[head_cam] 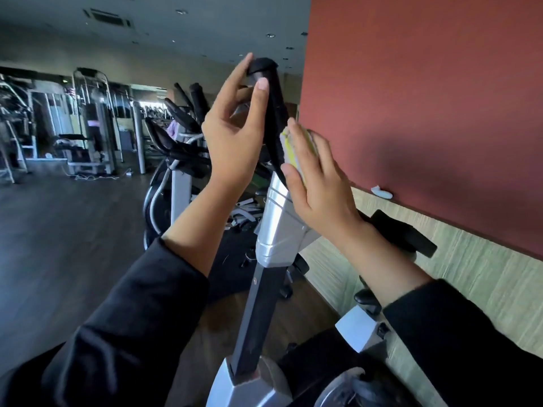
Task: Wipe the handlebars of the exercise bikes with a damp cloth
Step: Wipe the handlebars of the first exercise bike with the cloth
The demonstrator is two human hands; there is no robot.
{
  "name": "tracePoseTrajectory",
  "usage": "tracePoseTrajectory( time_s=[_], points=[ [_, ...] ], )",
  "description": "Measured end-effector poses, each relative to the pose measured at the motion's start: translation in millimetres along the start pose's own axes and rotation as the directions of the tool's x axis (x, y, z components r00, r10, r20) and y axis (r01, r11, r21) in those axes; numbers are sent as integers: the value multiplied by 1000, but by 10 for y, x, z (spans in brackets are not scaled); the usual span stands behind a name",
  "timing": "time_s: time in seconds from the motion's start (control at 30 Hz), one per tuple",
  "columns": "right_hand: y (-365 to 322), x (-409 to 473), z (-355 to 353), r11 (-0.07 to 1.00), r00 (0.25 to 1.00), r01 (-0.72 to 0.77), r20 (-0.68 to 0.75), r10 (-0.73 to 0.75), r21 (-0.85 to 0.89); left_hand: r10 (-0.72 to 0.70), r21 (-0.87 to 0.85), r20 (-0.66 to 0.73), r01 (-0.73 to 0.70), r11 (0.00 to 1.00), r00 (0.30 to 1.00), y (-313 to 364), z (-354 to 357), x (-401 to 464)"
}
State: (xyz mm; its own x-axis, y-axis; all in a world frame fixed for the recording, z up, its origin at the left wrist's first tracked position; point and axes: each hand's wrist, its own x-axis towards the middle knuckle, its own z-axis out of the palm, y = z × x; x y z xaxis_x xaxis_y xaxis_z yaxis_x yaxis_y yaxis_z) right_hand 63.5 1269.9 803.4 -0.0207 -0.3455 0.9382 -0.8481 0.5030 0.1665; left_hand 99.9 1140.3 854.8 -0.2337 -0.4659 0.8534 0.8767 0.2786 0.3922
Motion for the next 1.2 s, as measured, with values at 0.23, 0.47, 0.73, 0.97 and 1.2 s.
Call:
tracePoseTrajectory(
  time_s=[0.23,0.47,0.73,0.97,1.2],
  points=[
    [92,-53,-55,988,996,18,87,-32,155,33,106,-62,-27,994,998,-8,32,-118],
    [360,-208,-177,977,972,28,222,-76,211,45,135,-105,-31,990,993,31,112,-236],
    [487,-264,-310,871,956,-93,289,-59,483,37,118,-148,-19,993,988,12,141,-294],
    [423,-54,-119,842,987,-17,144,-73,540,42,124,-159,-23,992,986,8,174,-286],
    [681,-367,-228,897,972,40,193,-138,441,102,224,-234,-48,973,967,-66,305,-375]
  ],
)
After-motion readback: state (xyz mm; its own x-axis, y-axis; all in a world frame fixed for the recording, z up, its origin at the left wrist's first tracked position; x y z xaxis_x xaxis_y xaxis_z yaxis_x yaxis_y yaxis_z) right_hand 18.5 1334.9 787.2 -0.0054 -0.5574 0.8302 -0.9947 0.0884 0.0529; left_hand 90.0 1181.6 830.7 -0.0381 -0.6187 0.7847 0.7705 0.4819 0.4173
